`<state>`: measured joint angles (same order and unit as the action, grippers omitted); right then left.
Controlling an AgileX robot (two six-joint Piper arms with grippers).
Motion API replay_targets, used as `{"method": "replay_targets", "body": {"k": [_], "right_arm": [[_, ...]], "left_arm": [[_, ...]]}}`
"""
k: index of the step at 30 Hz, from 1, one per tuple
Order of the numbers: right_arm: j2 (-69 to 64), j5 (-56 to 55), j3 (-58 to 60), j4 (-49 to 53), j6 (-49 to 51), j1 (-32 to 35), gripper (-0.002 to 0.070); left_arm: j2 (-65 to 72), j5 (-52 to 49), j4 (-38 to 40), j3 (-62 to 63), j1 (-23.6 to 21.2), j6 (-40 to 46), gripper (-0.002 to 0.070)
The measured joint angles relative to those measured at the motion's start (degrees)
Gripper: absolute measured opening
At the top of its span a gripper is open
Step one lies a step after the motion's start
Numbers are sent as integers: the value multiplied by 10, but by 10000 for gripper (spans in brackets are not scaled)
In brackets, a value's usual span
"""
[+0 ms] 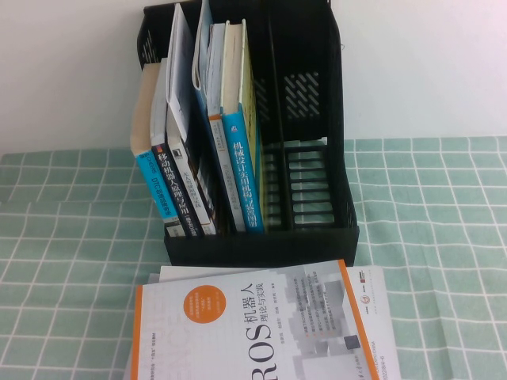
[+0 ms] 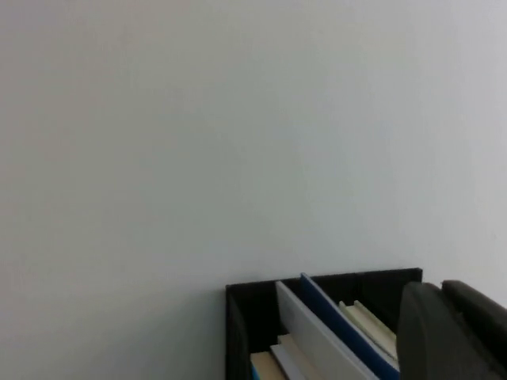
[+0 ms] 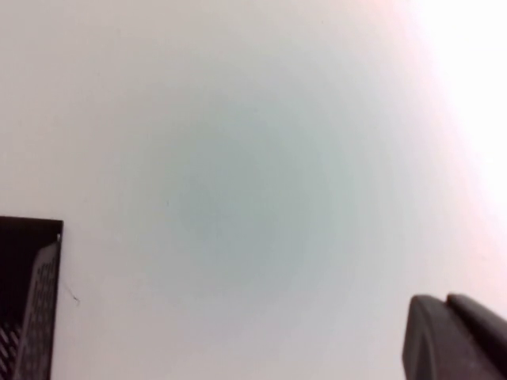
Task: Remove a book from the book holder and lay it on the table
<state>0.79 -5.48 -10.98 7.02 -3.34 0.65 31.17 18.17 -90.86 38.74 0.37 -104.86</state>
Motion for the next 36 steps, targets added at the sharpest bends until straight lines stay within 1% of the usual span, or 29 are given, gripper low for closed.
{"method": "replay_targets", "body": {"k": [3,5,9,11,12,14,15,17,20,22,23,24,26,27,29,30,32,34,36], "right_arm": [[-9,102,-70,36,-4,0,-2],[-28,164,-109,46,-17,0,-2],[-83,268,-171,48,-63,0,-2],[-113,305,-189,49,-76,0,-2],[-128,325,-196,49,-81,0,-2],[-156,362,-206,49,-84,0,-2],[-171,380,-208,49,-88,0,-2],[-199,414,-210,49,-97,0,-2],[-240,447,-210,49,-110,0,-2],[-257,451,-210,49,-123,0,-2],[-262,448,-210,48,-133,0,-2],[-267,439,-210,47,-142,0,-2],[-268,393,-207,43,-151,0,-2],[-268,359,-203,36,-154,0,-2],[-270,284,-191,24,-155,0,-2],[-270,236,-181,16,-155,0,-2],[-271,146,-158,2,-156,0,-2],[-271,55,-131,-9,-153,0,-2],[-276,-34,-101,-7,-139,0,-2]], "left_arm": [[43,-23,-62,24,0,-52,-3],[66,-53,-77,34,0,-51,-3],[107,-174,-83,39,0,-14,-3],[127,-243,-71,39,0,15,-3],[137,-273,-51,39,0,35,-3],[154,-318,22,40,0,88,-3],[163,-340,85,40,0,128,-3],[181,-376,234,40,0,224,-3],[216,-412,545,40,0,412,-3],[239,-429,758,40,3,582,-3],[250,-435,861,40,11,674,-3],[258,-440,939,40,19,766,-3],[276,-444,1116,40,48,942,-3],[282,-442,1178,40,65,1008,-3],[293,-413,1311,40,115,1161,-3],[298,-392,1358,40,138,1218,-3],[311,-322,1464,40,200,1344,-3],[328,-245,1551,41,260,1448,-3],[349,-192,1604,48,305,1519,-3]]}}
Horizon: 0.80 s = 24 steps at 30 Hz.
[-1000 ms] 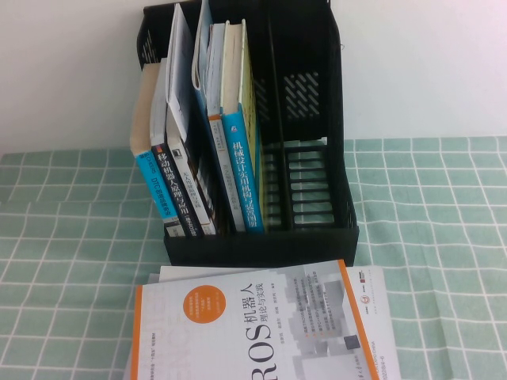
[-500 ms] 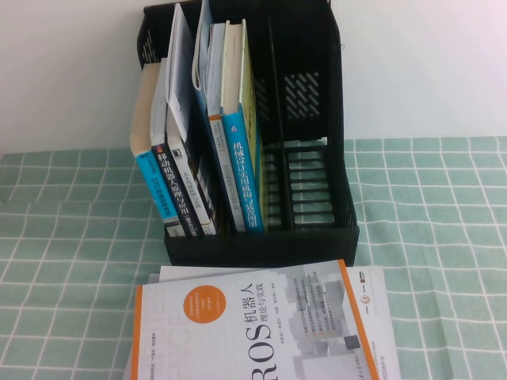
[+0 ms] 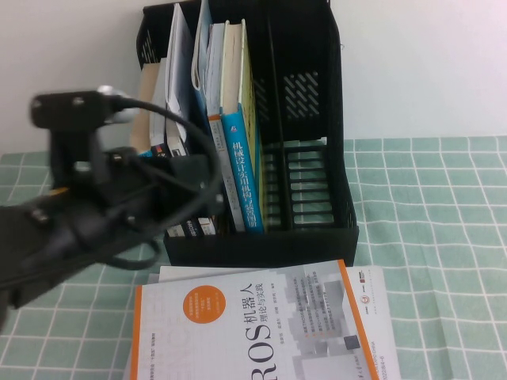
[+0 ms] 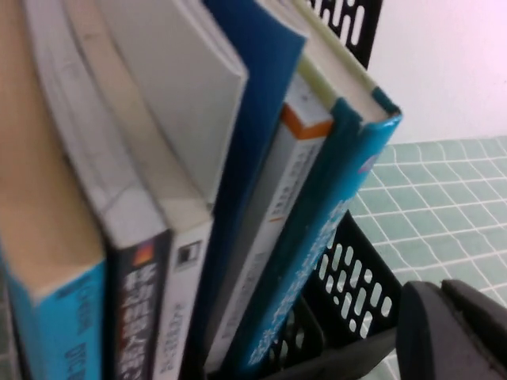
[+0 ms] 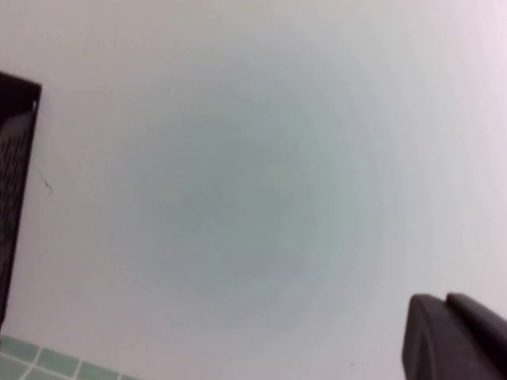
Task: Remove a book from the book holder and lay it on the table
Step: Hold the bookshelf
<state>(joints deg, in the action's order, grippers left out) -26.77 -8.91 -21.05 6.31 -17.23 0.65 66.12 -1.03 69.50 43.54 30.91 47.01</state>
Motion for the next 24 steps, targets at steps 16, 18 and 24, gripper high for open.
{"method": "replay_targets", "body": {"k": [16,18,24], "right_arm": [[-188,-305,35,509,466,-1,-2],[-219,-322,35,515,476,-3,-2],[-295,-367,34,485,480,-4,-2]], "left_arm": [[119,72,124,149,72,79,-3],[119,72,124,164,72,113,-3],[118,94,125,197,72,181,-3]]}}
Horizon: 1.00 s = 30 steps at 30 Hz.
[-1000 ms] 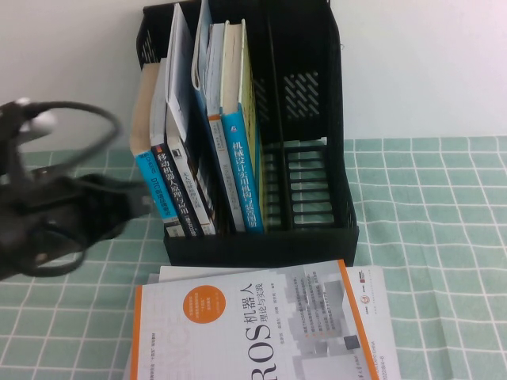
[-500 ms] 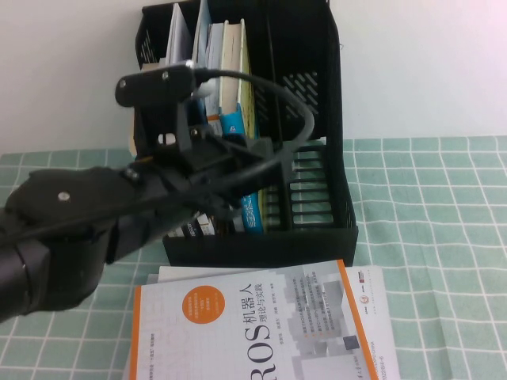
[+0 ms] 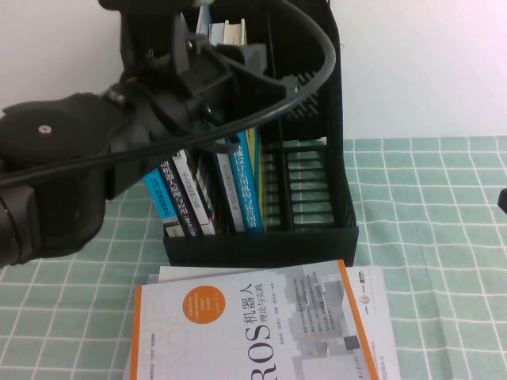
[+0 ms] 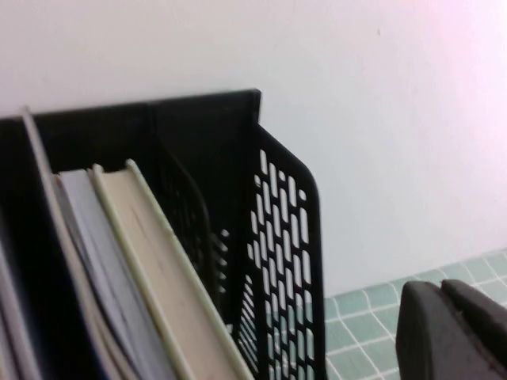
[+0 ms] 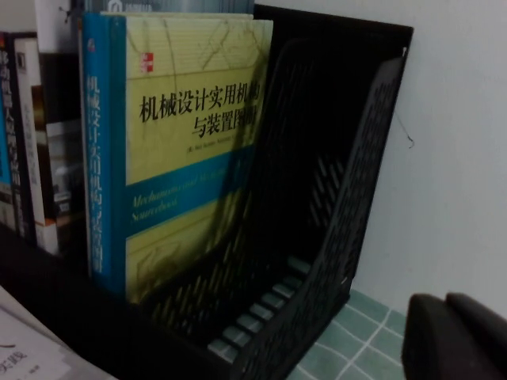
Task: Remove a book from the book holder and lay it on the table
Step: Hold the bookshelf
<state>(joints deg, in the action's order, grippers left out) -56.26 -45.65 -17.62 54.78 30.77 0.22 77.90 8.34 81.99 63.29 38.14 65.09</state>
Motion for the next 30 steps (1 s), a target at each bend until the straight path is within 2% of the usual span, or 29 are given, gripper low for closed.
{"method": "replay_targets", "body": {"k": [5,13,20,23,28,30], "right_arm": [[-47,-11,-29,-13,-2,-20,-2],[-142,65,-160,-14,-31,-164,-2],[-260,92,-286,-14,-39,-231,9],[-312,67,-327,-14,-40,-237,106],[-384,34,-385,-10,-6,-239,401],[-407,31,-403,-8,12,-241,448]], "left_arm": [[-8,55,27,3,0,42,-3],[-9,62,120,3,0,114,-3],[-9,81,161,3,0,139,-3],[-9,81,169,3,0,151,-3],[-9,82,183,3,0,189,-3],[-9,83,184,3,0,207,-3]]}}
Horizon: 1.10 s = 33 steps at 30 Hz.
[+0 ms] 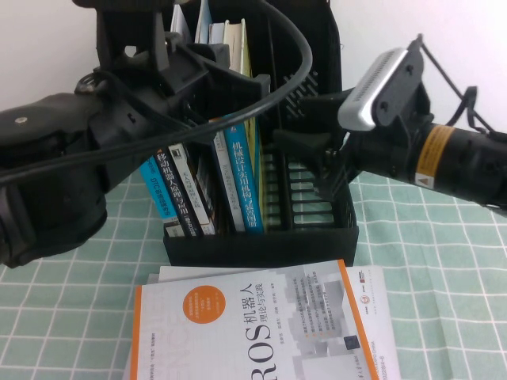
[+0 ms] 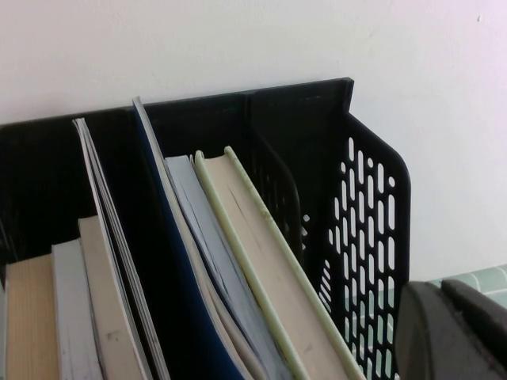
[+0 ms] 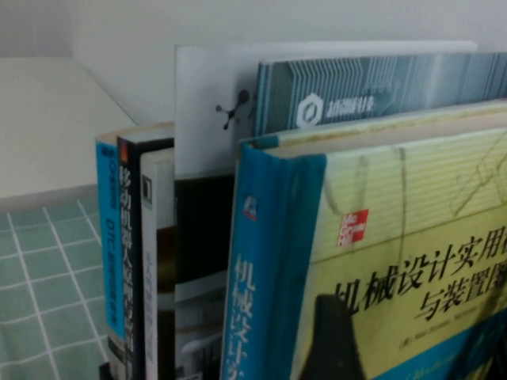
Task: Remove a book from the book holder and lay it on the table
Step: Hold the bookshelf, then pick up the right side book from the book shelf
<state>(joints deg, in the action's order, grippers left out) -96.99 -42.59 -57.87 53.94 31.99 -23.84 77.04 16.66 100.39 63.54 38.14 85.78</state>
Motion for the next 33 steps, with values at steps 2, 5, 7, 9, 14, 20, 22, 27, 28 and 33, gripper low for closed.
{"method": "replay_targets", "body": {"k": [2,5,7,9,14,20,22,27,28,33], "right_arm": [[-18,0,-14,1,11,-3,469],[-39,11,-30,0,15,-19,482],[-48,32,-38,-3,7,-35,484],[-55,51,-44,-13,-6,-50,485],[-64,64,-50,-57,-24,-68,487],[-84,42,-50,-135,-59,-80,489],[-92,25,-50,-149,-60,-80,489],[-96,13,-50,-131,-15,-80,490],[-97,8,-50,-122,-2,-80,490],[-98,2,-50,-100,21,-80,488]], "left_arm": [[0,0,0,0,0,10,-2],[0,0,1,0,0,13,-3],[0,0,1,0,0,14,-3],[0,0,1,0,0,14,-3],[0,1,1,0,0,15,-3],[0,1,1,0,0,15,-3],[0,1,1,0,0,15,-3],[0,1,1,0,0,15,-3],[0,1,1,0,0,15,-3],[0,1,1,0,0,15,-2]]}}
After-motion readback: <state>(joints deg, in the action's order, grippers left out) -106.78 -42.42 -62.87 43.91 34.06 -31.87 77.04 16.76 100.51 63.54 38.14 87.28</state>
